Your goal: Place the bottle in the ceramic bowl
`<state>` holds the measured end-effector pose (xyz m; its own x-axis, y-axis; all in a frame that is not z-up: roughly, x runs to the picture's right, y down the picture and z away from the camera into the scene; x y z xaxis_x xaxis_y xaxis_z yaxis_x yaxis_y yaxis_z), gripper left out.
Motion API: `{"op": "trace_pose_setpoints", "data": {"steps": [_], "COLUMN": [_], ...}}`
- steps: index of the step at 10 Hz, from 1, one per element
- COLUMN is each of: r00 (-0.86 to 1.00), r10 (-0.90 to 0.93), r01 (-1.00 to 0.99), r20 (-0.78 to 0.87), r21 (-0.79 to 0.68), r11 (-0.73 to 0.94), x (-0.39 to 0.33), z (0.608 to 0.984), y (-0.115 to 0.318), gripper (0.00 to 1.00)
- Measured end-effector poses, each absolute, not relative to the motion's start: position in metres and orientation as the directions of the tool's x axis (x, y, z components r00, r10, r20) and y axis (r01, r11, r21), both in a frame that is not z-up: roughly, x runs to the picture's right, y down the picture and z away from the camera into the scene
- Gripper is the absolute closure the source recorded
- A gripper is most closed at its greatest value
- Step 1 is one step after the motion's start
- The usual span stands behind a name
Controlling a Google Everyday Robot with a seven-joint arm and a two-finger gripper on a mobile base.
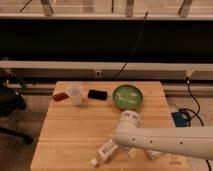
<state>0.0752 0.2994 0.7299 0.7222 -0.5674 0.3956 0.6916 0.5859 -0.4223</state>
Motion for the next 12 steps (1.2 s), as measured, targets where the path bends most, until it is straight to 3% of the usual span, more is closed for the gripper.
{"op": "trace_pose_setpoints", "data": {"steps": [6, 7, 12], "r00": [0.713, 0.717, 0.729], "r10": [-0.549, -0.541, -0.505], "r01": [0.701, 0.697, 0.682], "r20": [0.437, 0.440, 0.462], "r21": [-0.436, -0.440, -0.433], "r11": [0.564, 0.566, 0.589], "x": [0.053, 0.054, 0.054], "z": [0.744, 0.746, 0.746], "y": [0.308, 0.308, 0.314], "gripper": [0.20, 0.24, 0.77]}}
